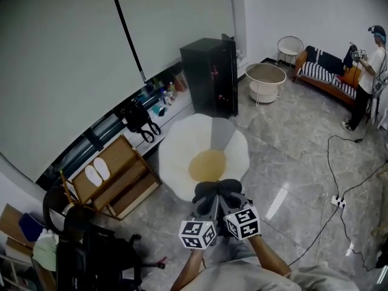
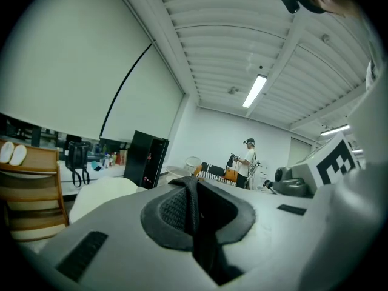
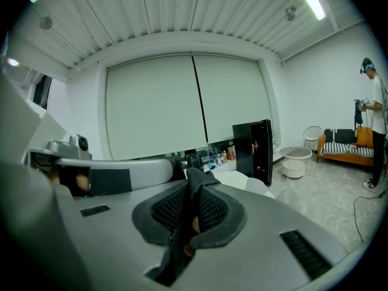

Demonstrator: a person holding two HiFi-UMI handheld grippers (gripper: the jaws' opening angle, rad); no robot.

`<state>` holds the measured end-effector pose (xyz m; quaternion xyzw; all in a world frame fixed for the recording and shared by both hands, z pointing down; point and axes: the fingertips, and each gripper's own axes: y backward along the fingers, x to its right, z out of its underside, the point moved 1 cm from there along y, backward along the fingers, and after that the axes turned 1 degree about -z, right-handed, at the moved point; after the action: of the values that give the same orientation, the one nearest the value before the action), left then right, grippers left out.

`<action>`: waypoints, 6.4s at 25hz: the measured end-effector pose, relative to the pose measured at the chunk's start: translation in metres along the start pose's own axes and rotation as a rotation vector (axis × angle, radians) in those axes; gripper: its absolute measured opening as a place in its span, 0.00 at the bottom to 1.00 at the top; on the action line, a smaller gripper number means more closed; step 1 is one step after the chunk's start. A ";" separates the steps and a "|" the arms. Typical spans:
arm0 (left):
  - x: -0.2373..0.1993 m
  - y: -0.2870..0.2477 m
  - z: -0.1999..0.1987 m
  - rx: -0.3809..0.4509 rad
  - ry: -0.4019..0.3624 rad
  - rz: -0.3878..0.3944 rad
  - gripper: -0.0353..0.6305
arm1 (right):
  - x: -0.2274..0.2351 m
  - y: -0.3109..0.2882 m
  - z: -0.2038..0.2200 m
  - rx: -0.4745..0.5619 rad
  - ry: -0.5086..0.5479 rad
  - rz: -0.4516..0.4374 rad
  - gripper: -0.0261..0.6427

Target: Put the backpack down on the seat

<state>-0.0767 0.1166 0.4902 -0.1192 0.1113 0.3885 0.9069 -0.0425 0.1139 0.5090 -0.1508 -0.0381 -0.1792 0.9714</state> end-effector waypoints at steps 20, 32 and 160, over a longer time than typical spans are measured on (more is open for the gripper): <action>-0.090 -0.191 -0.076 0.029 -0.030 -0.067 0.12 | 0.135 -0.160 -0.086 0.015 0.028 -0.080 0.10; -0.095 -0.250 -0.079 0.040 -0.012 -0.087 0.12 | 0.184 -0.185 -0.095 0.022 0.044 -0.102 0.10; -0.365 -0.442 0.071 -0.330 0.345 -0.205 0.12 | 0.278 -0.498 0.062 -0.502 -0.149 -0.265 0.10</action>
<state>0.0082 -0.4055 0.7223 -0.3407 0.1868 0.2812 0.8775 0.0367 -0.4037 0.7428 -0.3930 -0.0830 -0.2967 0.8664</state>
